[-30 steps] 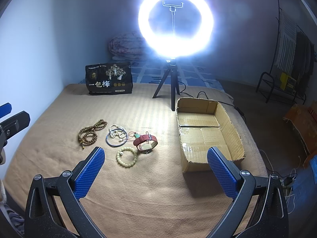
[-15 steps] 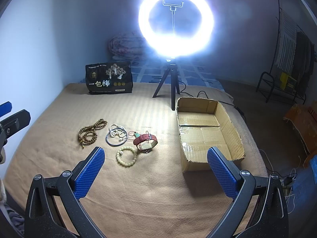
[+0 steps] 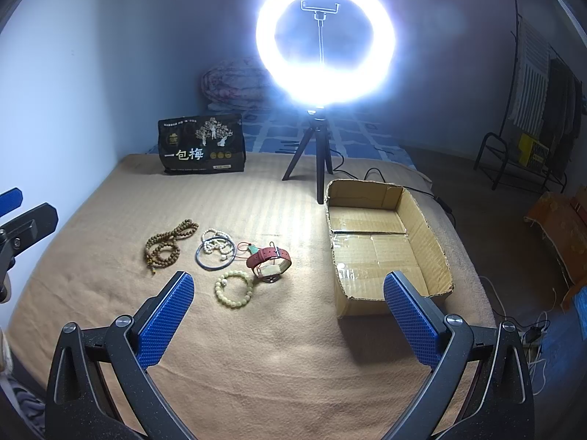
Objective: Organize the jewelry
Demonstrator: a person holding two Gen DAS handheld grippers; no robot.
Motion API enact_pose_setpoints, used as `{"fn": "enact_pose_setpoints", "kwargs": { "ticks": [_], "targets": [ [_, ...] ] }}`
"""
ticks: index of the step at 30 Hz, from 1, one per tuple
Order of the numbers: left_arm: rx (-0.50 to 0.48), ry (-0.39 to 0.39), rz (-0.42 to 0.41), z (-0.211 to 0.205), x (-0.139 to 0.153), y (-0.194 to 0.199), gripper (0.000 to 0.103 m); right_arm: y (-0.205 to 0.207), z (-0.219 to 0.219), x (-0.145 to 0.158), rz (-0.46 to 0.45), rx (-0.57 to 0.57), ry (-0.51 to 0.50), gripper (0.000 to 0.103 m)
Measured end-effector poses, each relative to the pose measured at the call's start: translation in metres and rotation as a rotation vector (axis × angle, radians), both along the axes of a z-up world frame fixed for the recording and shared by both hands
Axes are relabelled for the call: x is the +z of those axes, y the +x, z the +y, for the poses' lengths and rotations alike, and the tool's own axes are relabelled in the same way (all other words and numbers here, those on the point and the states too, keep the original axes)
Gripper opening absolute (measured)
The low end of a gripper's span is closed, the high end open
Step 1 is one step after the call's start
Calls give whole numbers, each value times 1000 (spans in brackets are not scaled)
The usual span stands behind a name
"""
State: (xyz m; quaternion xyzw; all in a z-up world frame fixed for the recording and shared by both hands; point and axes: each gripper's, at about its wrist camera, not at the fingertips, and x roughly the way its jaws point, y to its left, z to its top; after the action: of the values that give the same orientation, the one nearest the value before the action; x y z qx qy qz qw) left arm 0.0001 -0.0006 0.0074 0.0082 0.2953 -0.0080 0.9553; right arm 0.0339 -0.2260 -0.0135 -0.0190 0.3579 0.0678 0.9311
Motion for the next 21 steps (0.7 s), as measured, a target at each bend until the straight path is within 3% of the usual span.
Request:
{"fn": "enact_pose_setpoints", "kwargs": {
  "ticks": [21],
  "targets": [
    [-1, 4, 6, -2, -1, 0, 103, -1, 0, -2, 4, 1, 0, 103]
  ]
}}
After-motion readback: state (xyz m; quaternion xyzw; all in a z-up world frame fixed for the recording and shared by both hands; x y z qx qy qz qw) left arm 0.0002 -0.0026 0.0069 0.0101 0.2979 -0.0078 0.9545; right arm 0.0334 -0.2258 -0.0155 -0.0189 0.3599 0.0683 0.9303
